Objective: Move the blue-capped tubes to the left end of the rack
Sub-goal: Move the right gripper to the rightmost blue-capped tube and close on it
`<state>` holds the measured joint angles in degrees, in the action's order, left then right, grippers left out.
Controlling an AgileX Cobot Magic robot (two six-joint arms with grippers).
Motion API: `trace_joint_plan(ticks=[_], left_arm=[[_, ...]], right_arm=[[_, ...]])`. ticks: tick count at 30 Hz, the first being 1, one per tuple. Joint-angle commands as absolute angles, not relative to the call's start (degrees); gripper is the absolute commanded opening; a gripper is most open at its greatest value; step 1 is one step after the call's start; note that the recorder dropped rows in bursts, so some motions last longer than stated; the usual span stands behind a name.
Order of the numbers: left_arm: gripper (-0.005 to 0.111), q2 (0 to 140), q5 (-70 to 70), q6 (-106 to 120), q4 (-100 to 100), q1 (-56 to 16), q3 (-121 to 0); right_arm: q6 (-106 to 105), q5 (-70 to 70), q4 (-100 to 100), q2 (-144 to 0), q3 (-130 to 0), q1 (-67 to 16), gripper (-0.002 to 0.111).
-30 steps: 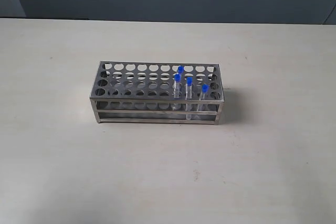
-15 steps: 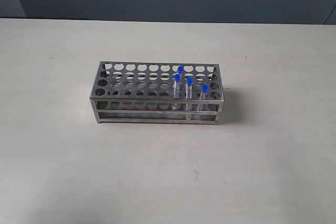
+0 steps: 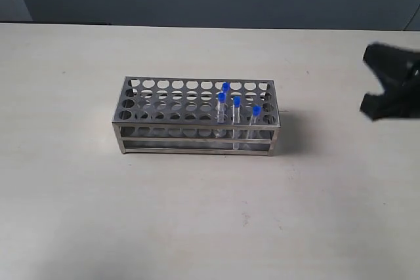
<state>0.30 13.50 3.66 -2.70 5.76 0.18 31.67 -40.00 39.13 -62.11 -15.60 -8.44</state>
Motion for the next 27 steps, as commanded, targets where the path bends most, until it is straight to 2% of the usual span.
trace_joint_plan(ticks=[1,4,6,8,9,11,12,27], left_arm=[[0.001,0.0,13.3,3.6,-2.5,5.5,0.0],[0.001,0.0,13.3,3.6,-2.5,5.5,0.0],[0.001,0.0,13.3,3.6,-2.5,5.5,0.0],[0.001,0.0,13.3,3.6,-2.5,5.5,0.0],[0.001,0.0,13.3,3.6,-2.5,5.5,0.0],[0.001,0.0,13.3,3.6,-2.5,5.5,0.0],[0.001,0.0,13.3,3.6,-2.5,5.5,0.0],[0.001,0.0,13.2,3.6,-2.5,5.5,0.0]], right_arm=[[21.8,-44.6,33.9,-65.0,-9.2,-13.6,-0.001],[21.8,-44.5,38.4,-67.6,-9.2,-16.6,-0.001],[21.8,-46.8,39.3,-69.8,-9.2,-17.8,0.006],[20.6,-49.7,39.9,-72.0,-9.2,-18.2,0.021],[19.5,-51.1,40.0,-73.2,-9.3,-18.3,0.033],[18.2,-52.7,39.8,-75.8,-9.7,-18.3,0.049],[17.4,-53.0,39.7,-77.0,-10.3,-18.3,0.053],[16.1,-62.1,43.6,-96.8,-21.8,-18.5,0.054]])
